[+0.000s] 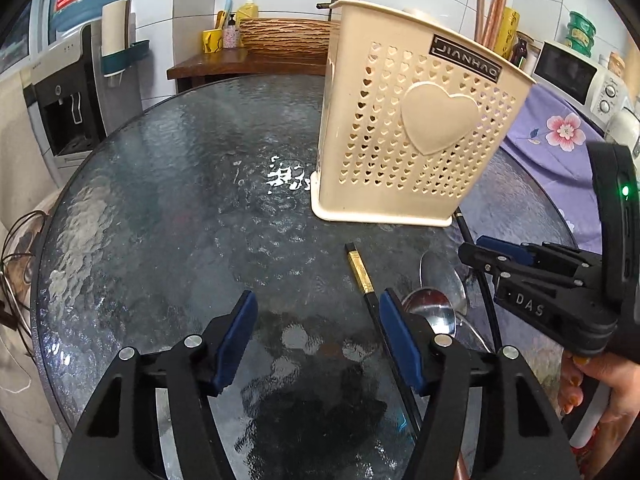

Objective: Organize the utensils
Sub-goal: 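Grasp the gold-tipped black chopstick with the left tool while the right tool grasps a black chopstick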

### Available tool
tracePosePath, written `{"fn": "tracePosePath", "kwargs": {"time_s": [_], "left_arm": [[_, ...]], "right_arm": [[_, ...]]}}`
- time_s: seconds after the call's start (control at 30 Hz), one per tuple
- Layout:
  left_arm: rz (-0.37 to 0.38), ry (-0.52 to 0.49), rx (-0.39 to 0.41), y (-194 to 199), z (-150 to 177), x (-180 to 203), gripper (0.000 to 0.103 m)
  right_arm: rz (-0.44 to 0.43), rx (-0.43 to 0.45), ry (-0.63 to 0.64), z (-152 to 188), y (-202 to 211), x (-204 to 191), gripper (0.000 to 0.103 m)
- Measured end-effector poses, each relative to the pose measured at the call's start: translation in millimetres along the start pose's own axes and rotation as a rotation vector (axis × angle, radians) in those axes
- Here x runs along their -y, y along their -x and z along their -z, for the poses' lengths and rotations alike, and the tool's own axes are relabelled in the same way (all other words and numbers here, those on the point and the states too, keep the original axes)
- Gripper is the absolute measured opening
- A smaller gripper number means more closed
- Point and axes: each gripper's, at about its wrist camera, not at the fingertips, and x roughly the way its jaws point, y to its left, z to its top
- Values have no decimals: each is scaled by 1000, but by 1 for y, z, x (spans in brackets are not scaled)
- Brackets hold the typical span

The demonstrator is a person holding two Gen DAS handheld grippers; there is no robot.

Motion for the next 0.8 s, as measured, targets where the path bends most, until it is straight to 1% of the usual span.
{"fn": "tracePosePath", "kwargs": {"time_s": [0.03,0.17,0.27,0.33,0.47,0.5,0.53,0.67,0.8], "left_arm": [[-1,-4,-1,0,-1,0,62],[2,-24,-7,-3,-6,4,62],[8,-33,-22,-10,-9,7,60],[25,-36,-39,-15,-11,9,55],[40,-48,-65,-25,-16,13,49],[42,-55,-79,-29,-18,15,45],[39,-58,-85,-31,-18,16,43],[25,-80,-92,-37,-21,20,38],[-4,-109,-91,-37,-19,24,28]], "right_arm": [[9,-2,14,-1,-1,-1,18],[-1,-9,52,1,2,1,12],[-12,-21,74,4,6,6,11],[-20,-27,68,7,8,12,10],[-9,-32,81,8,10,17,10],[-7,-32,87,9,11,18,10],[-7,-33,88,9,11,18,10],[-3,-32,98,11,12,21,10],[-6,-30,107,12,13,23,10]]}}
